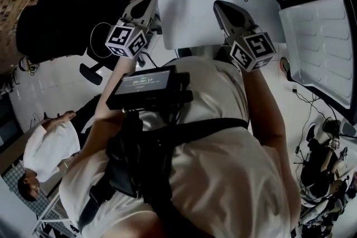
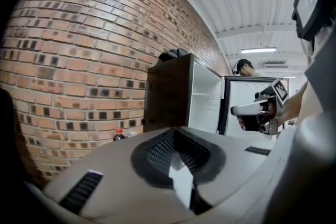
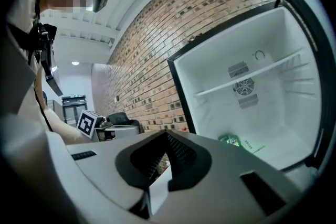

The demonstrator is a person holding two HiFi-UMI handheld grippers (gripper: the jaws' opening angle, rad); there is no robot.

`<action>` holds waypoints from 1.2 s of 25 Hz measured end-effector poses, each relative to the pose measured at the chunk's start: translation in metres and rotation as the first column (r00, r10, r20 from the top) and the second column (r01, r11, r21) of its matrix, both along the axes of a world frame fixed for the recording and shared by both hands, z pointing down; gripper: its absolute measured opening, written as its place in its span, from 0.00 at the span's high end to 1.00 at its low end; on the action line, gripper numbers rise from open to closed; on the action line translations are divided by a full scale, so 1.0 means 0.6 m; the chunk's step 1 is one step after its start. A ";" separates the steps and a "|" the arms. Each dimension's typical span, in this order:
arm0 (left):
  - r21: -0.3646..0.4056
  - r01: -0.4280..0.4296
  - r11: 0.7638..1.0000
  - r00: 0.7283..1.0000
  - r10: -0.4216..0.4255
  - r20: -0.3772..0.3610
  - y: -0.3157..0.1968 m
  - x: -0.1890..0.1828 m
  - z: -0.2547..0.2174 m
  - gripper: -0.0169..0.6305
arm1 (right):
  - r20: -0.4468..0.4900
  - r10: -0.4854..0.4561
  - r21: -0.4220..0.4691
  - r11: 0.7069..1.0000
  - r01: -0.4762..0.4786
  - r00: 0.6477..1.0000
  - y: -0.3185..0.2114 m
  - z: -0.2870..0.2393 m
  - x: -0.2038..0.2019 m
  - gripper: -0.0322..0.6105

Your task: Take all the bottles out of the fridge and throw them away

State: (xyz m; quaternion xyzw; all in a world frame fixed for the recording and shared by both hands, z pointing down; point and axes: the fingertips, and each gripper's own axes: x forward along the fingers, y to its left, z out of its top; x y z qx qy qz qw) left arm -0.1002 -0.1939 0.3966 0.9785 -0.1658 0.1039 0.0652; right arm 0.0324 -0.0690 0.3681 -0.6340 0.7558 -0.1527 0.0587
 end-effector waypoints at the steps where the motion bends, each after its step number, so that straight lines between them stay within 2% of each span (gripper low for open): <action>1: 0.002 -0.021 1.000 1.000 0.021 0.000 0.011 0.022 -0.005 0.97 | 0.004 0.014 0.003 1.000 -0.014 1.000 0.008 -0.002 0.015 0.94; 9: -0.033 -0.170 0.985 0.985 0.169 -0.037 0.088 0.172 -0.033 0.97 | 0.013 0.128 0.016 0.992 -0.128 0.992 0.063 -0.007 0.125 0.94; 16: -0.024 -0.267 0.963 0.963 0.267 -0.030 0.143 0.266 -0.029 0.97 | 0.018 0.185 0.016 0.983 -0.185 0.983 0.097 0.002 0.201 0.94; 23: -0.012 -0.326 0.945 0.945 0.326 -0.020 0.191 0.328 -0.031 0.97 | 0.029 0.213 0.015 0.977 -0.214 0.977 0.129 0.005 0.247 0.94; 30: -0.009 -0.357 0.934 0.934 0.357 -0.019 0.221 0.362 -0.033 0.97 | 0.036 0.220 0.020 0.975 -0.220 0.975 0.140 0.005 0.276 0.94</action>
